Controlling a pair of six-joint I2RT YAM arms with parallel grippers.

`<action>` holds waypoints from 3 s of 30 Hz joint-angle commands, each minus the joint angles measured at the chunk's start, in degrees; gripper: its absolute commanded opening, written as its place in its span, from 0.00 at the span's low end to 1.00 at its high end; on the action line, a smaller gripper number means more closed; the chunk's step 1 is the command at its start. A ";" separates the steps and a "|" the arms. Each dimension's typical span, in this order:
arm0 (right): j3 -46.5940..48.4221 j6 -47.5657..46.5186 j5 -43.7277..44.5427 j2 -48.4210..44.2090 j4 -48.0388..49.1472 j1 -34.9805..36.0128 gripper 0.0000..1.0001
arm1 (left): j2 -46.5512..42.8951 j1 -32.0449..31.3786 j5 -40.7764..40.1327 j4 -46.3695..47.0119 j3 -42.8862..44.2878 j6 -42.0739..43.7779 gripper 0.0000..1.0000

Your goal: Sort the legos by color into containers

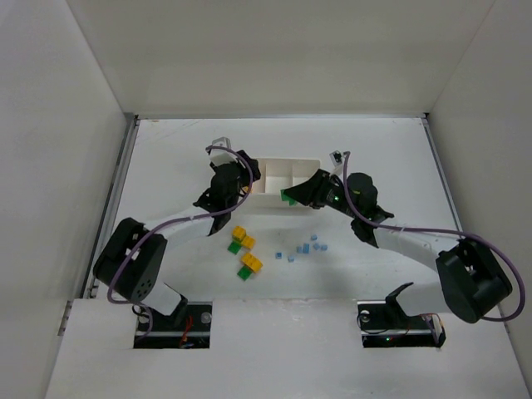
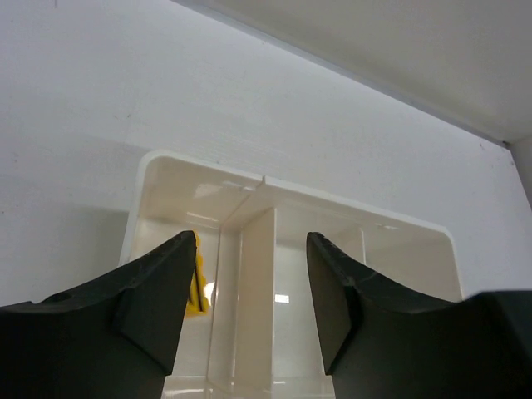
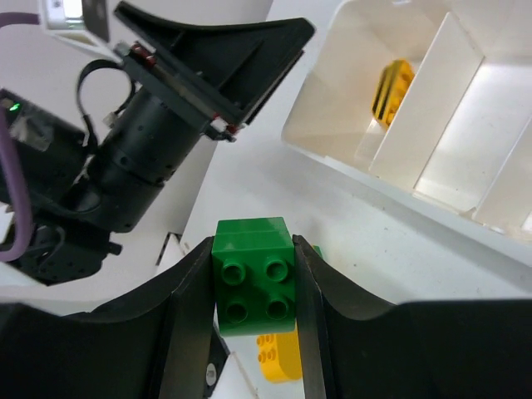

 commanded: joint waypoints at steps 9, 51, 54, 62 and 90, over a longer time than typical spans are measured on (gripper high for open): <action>4.31 7.84 -0.10 3.35 7.36 1.23 0.33 | -20.87 -4.20 9.07 0.04 -11.26 -15.75 0.51; 5.01 39.58 -1.51 21.99 40.07 2.90 0.35 | -13.68 -4.91 20.42 29.40 -20.77 -36.78 0.42; 5.28 39.85 -1.51 22.52 40.16 3.25 0.36 | -13.15 -4.99 20.33 30.01 -20.85 -37.04 0.39; 4.49 39.58 -0.81 22.26 40.25 3.25 0.57 | -14.81 -4.47 20.07 30.54 -21.91 -36.69 0.19; -0.17 34.14 -0.63 18.57 39.46 0.27 0.32 | -18.50 -0.17 20.42 29.84 -25.42 -37.31 0.12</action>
